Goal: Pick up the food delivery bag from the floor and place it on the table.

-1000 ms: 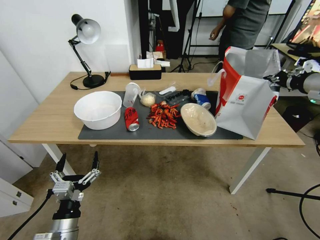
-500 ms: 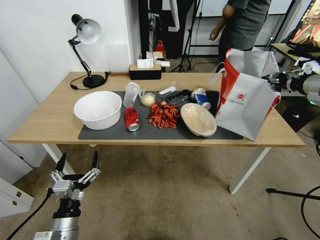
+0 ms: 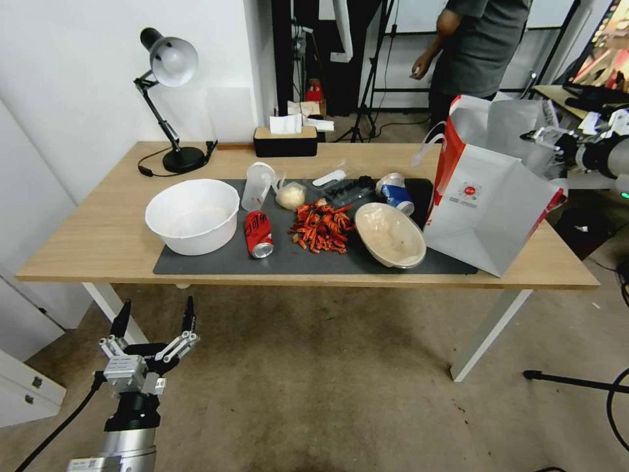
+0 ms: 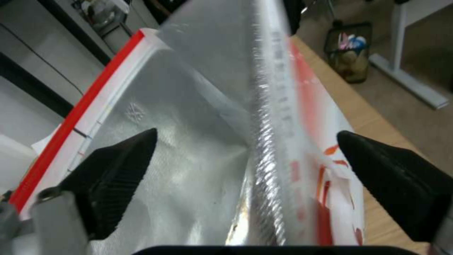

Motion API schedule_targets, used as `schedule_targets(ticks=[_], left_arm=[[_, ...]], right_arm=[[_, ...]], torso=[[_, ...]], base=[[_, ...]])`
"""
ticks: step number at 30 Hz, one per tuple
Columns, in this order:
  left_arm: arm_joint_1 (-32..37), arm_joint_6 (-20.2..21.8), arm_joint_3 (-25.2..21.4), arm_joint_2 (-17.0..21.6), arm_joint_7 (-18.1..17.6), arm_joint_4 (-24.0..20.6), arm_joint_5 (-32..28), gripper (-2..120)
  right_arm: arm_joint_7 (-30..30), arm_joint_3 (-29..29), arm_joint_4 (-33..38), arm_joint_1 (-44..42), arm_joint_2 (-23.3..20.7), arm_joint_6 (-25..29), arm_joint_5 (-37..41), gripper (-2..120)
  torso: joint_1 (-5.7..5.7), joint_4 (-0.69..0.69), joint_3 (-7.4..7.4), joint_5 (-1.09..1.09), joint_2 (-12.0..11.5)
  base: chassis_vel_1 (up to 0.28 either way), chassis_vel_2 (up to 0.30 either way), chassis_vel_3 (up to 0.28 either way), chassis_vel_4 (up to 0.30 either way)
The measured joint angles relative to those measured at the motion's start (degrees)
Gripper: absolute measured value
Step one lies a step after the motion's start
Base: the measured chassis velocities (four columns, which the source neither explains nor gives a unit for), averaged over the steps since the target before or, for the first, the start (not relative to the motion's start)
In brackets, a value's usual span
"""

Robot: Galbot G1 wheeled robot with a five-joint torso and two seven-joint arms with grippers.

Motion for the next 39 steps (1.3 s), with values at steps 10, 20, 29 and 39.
schedule_targets(ticks=[10, 20, 29, 39], left_arm=[[0.4, -0.1, -0.1, -0.1, 0.0, -0.6, 0.1, 100], [0.7, -0.1, -0.1, -0.1, 0.0, -1.2, 0.2, 100], [0.1, 0.8, -1.1, 0.1, -1.4, -3.1, -0.2, 100], [-1.5, 2.1, -3.1, 1.2, -1.3, -5.2, -1.6, 100]], right_arm=[[1.3, 0.4, 1.3, 0.6, -1.5, 1.9, -2.2, 100], [3.4, 4.3, 4.7, -2.3, -3.7, 3.2, -5.9, 100], [-11.9, 15.5, 10.4, -16.9, -4.0, 17.8, -15.4, 100], [-31.7, 28.9, 24.4, -41.9, 7.5, 34.1, -38.0, 100]], torso=[[0.00, 0.00, 0.00, 0.00, 0.0], [0.00, 0.00, 0.00, -0.01, 0.0], [0.00, 0.01, 0.00, 0.01, 0.0], [0.00, 0.02, 0.00, 0.01, 0.0]], base=[[0.000, 0.000, 0.000, 0.000], [0.000, 0.000, 0.000, 0.000], [0.000, 0.000, 0.000, 0.000], [0.000, 0.000, 0.000, 0.000]])
